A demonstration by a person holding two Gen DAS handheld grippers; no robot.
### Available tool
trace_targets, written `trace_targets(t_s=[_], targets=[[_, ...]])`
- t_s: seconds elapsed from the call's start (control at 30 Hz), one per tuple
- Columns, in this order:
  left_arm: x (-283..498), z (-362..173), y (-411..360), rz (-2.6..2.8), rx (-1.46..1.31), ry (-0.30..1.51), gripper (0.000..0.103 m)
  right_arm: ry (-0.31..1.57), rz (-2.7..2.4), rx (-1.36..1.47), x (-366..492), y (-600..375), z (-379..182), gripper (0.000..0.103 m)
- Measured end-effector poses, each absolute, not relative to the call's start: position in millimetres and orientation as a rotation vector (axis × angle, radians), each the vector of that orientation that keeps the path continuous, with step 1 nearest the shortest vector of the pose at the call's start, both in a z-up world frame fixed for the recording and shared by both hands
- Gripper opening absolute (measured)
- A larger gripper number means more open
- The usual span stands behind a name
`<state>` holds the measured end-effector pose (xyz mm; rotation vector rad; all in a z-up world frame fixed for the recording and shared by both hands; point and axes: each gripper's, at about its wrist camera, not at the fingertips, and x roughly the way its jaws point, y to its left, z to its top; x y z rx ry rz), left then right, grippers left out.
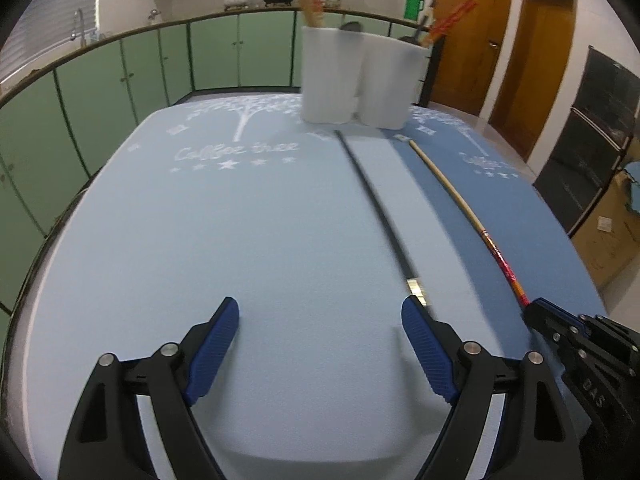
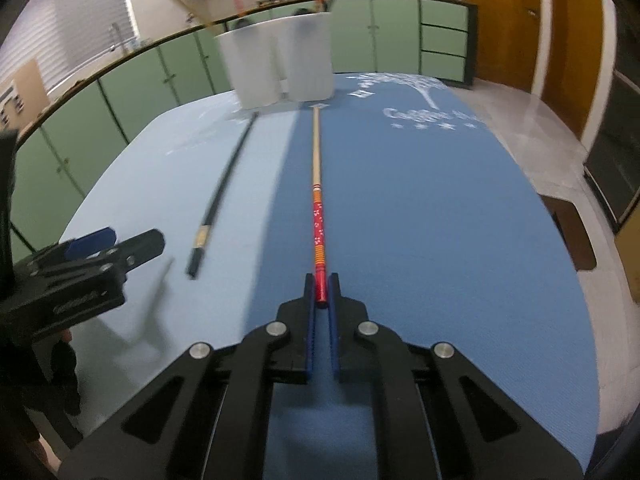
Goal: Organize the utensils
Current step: 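Grasp the red-patterned chopstick at its tip with the right gripper, then grasp the black chopstick at its end with the left gripper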
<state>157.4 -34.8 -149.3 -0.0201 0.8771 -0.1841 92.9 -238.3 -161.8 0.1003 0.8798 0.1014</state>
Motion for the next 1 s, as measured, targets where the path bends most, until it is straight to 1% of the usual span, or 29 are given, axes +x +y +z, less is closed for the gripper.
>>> trace_targets(t_s=[0.33, 0.4, 0.53, 0.6, 0.63, 0.67, 0.7, 0.77, 0.83, 0.9, 1.0], targets=[[159, -156, -70, -0.165, 0.024, 0.897, 0.08, 0.881, 0.115, 0.122, 98, -259, -164, 0.005], [160, -156, -72, -0.15, 0.021, 0.897, 0.073, 0.881, 0.122, 0.124, 99, -261, -165, 0.005], [160, -156, -80, -0.128, 0.043, 0.894, 0.061, 0.882, 0.129, 0.129, 102, -261, -165, 0.005], [159, -155, -82, -0.136, 0.04, 0.894, 0.051, 0.881, 0.138, 0.128, 103, -260, -166, 0.007], [159, -155, -82, -0.142, 0.038, 0.893, 0.049, 0.877, 0.141, 0.127, 102, -260, -167, 0.007], [158, -155, -83, -0.144, 0.04, 0.892, 0.043, 0.871, 0.144, 0.13, 101, -261, -168, 0.007], [157, -154, -85, -0.153, 0.039, 0.89, 0.035, 0.869, 0.147, 0.135, 101, -261, -168, 0.007], [156, -154, -87, -0.157, 0.037, 0.888, 0.028, 0.867, 0.159, 0.161, 101, -265, -168, 0.007], [155, -154, -87, -0.157, 0.04, 0.886, 0.024, 0.866, 0.166, 0.177, 101, -267, -169, 0.007], [155, -154, -88, -0.159, 0.038, 0.885, 0.016, 0.865, 0.167, 0.18, 101, -267, -169, 0.007], [154, -154, -88, -0.163, 0.029, 0.886, 0.01, 0.862, 0.166, 0.183, 101, -266, -169, 0.007]])
